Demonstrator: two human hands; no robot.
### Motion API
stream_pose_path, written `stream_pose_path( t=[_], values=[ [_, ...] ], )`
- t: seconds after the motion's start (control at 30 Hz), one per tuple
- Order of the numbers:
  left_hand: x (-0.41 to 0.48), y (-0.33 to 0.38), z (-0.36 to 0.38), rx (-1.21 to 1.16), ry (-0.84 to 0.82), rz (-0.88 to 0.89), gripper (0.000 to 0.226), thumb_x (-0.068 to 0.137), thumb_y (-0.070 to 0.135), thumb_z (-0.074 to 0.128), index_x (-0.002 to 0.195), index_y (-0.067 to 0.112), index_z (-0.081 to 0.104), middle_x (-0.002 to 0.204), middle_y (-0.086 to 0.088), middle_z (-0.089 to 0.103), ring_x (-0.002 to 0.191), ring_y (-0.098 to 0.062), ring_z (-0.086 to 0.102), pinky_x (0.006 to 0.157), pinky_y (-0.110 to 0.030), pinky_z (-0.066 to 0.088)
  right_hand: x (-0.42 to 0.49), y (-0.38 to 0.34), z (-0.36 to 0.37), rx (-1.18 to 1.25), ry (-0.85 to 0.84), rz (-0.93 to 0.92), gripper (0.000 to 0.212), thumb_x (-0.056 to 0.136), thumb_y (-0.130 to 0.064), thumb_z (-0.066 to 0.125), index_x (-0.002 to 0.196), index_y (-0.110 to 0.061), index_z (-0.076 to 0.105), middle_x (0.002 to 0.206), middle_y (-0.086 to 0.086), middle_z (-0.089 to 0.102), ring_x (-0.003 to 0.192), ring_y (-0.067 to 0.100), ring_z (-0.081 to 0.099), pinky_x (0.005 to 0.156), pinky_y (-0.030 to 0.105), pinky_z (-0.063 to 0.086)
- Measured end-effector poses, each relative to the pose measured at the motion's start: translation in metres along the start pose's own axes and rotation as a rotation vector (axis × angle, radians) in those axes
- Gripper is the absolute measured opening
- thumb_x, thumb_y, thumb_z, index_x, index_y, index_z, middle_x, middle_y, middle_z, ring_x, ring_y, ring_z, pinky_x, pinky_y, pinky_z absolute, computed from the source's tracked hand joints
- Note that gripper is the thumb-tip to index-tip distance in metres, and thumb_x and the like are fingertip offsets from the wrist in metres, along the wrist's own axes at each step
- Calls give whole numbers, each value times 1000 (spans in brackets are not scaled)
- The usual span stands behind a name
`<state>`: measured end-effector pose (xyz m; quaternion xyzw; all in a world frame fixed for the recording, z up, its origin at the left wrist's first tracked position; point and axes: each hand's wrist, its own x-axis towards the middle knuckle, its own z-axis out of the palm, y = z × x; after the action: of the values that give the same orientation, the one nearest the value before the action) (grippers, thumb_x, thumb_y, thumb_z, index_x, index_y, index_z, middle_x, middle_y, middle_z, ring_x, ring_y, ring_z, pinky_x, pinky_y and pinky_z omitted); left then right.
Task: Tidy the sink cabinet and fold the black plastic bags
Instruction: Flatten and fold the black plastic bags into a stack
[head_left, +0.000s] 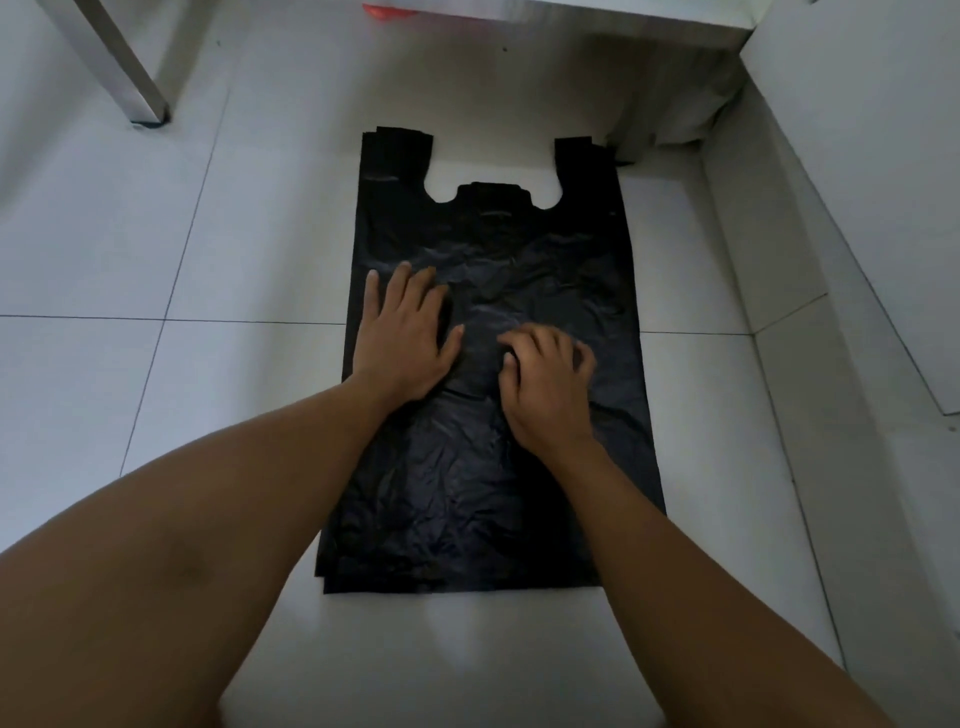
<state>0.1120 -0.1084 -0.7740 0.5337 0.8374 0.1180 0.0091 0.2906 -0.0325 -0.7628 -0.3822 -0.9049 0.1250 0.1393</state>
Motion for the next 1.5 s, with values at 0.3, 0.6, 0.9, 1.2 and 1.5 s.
stream_pose_path(
  t=[0.3,0.6,0.9,1.2,1.5],
  values=[
    [6,-7,22,-30,-60,-40,76,92,73,32,148,23,38,157,-1,34,151,-27,19,122,-58,9,99,46,26,-57,-177,-166,32,103,-33,36,130,-26,53,136,1,48,126,24,41,107,49,27],
    [7,-5,23,-56,-35,-57,88,83,83,41,146,21,40,156,0,34,152,-26,16,122,-59,8,149,170,-35,-122,-104,299,41,102,-34,34,140,-23,44,147,8,39,135,33,32,109,63,23],
    [10,-4,13,-106,-143,-96,105,75,94,23,154,25,27,162,2,23,154,-21,7,124,-54,1,146,82,-28,-137,-396,75,39,102,-31,36,138,-24,50,146,4,42,131,27,41,109,54,25],
    [57,-19,-33,-596,-411,-378,86,72,90,46,132,30,62,138,4,60,127,-22,54,113,-52,37,167,77,-49,-84,-664,161,49,99,-29,44,147,-30,42,160,3,25,144,31,28,117,60,16],
    [172,-65,-66,-353,-216,-320,53,92,38,68,138,15,56,134,-9,64,123,-28,59,107,-41,45,240,78,-60,-70,-175,63,34,97,-20,51,130,-22,60,137,7,56,124,29,52,105,46,40]
  ],
)
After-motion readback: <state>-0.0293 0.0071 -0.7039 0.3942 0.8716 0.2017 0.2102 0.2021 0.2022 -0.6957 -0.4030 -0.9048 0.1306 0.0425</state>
